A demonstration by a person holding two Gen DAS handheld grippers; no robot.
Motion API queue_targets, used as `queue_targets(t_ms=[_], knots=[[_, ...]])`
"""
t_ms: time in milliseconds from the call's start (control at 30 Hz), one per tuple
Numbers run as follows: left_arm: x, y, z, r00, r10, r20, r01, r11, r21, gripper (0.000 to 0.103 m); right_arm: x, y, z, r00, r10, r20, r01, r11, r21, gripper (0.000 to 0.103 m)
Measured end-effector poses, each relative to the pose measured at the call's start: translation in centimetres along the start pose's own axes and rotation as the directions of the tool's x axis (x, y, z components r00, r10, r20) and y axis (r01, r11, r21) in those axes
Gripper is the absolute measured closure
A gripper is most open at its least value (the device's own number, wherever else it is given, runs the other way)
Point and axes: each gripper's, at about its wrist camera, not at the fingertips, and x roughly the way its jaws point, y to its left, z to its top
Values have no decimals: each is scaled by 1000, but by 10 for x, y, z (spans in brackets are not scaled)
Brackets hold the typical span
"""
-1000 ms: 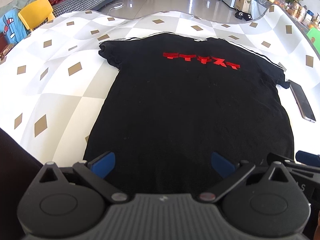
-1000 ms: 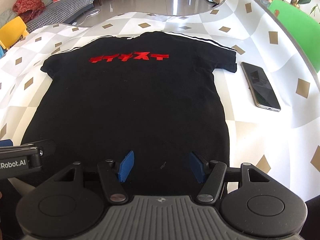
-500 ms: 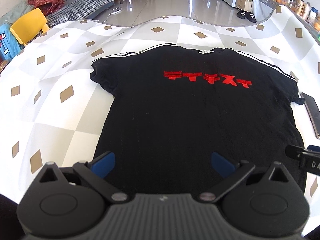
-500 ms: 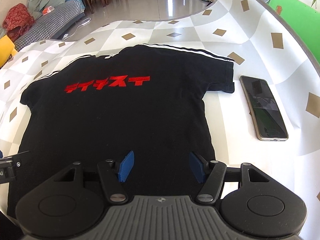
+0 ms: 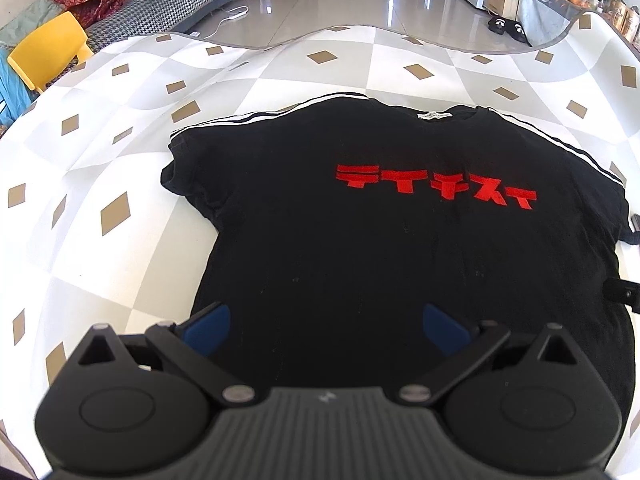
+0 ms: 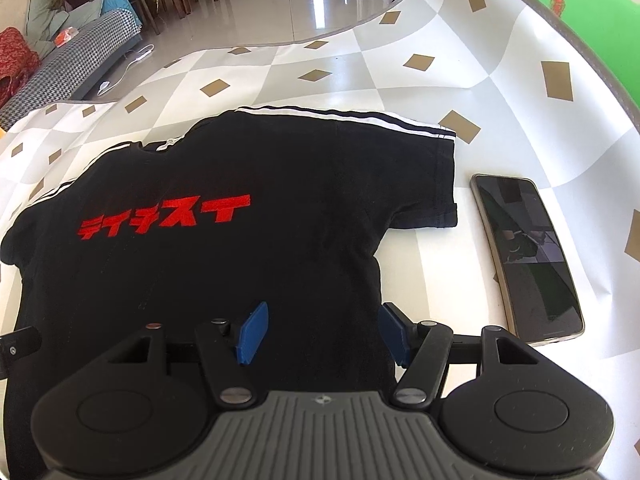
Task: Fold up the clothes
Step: 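Lower the right tool onto the shirt side beside the phone and close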
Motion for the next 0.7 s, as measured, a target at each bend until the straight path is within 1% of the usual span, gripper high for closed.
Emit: queue_targets(t_ms=[100, 267, 400, 500, 567, 700], knots=[[5, -2, 10, 1000, 7, 7, -7, 1000, 13, 0, 7, -9, 11, 1000, 2, -4, -2, 999, 34, 42], [11, 0, 29, 1000, 3, 22, -3, 1000, 7, 0, 15, -26, 29, 1000, -12, 13, 10, 996, 84, 42], [16, 4, 38, 999, 10, 41, -10, 1000, -12, 0, 23, -45, 42, 999, 6, 31, -11, 989, 149, 42], [25, 7, 38, 1000, -22, -1, 22, 999, -42, 0, 30, -56, 50, 999, 16, 38, -23, 981, 193, 42], [28, 8, 35, 999, -38, -12, 37, 998, -60, 0, 34, -61, 54, 998, 31, 47, -40, 978, 202, 42], [30, 5, 33, 999, -45, -15, 44, 997, -56, 0, 41, -67, 64, 996, 49, 76, -62, 981, 186, 42]])
